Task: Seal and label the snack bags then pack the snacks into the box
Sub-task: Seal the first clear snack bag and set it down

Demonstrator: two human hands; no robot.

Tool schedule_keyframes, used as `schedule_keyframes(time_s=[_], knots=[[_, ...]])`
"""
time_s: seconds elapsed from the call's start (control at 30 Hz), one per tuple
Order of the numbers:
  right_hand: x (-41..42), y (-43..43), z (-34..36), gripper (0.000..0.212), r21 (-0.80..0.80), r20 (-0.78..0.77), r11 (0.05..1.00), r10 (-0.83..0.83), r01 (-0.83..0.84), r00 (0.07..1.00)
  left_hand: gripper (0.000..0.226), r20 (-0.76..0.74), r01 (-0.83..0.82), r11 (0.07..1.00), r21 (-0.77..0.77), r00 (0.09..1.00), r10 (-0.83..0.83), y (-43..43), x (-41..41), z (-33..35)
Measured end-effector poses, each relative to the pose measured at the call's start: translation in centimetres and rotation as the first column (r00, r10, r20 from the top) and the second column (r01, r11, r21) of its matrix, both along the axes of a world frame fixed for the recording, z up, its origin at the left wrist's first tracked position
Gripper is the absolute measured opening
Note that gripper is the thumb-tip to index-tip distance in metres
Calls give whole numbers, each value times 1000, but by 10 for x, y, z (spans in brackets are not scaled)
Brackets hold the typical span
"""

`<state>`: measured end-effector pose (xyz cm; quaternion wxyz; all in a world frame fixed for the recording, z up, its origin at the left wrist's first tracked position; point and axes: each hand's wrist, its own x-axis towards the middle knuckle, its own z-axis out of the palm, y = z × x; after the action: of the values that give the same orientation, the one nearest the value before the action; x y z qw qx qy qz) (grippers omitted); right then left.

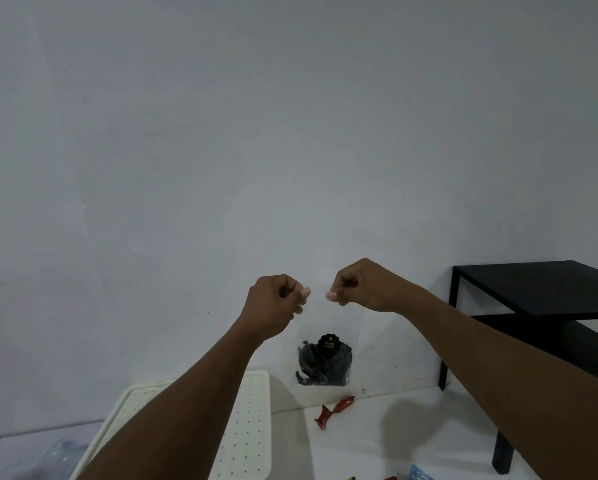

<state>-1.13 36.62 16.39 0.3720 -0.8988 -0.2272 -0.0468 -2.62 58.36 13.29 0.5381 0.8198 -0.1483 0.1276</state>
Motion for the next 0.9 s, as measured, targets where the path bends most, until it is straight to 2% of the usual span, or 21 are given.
schedule_keyframes(time_s=[0.13,0.23,0.37,0.47,0.53,0.63,0.77,0.9], knots=[[0,-7,-3,12,99,-49,995,-5,10,999,18,-8,-6,998,-58,1000,6,6,3,1],[-2,-11,-2,20,78,-50,997,-9,13,999,21,-36,15,998,-61,999,-18,9,4,0],[-2,-12,-3,22,0,-45,999,-32,32,998,28,-115,91,995,40,990,-86,10,4,-2],[-2,-13,-6,19,41,-51,999,-25,27,998,24,-70,77,986,146,995,-68,5,6,-1],[-3,-14,-10,18,66,-92,998,-11,17,996,22,-30,43,986,163,999,-39,3,6,0],[-2,-22,-14,20,123,-159,992,-10,30,987,25,-5,12,994,104,1000,-12,5,7,-1],[-3,-30,-18,31,182,-155,981,-31,59,987,26,-52,40,999,11,998,-40,13,7,-2],[-4,-26,-20,26,211,-146,977,-10,41,989,26,-78,78,996,-47,994,-81,15,5,0]])
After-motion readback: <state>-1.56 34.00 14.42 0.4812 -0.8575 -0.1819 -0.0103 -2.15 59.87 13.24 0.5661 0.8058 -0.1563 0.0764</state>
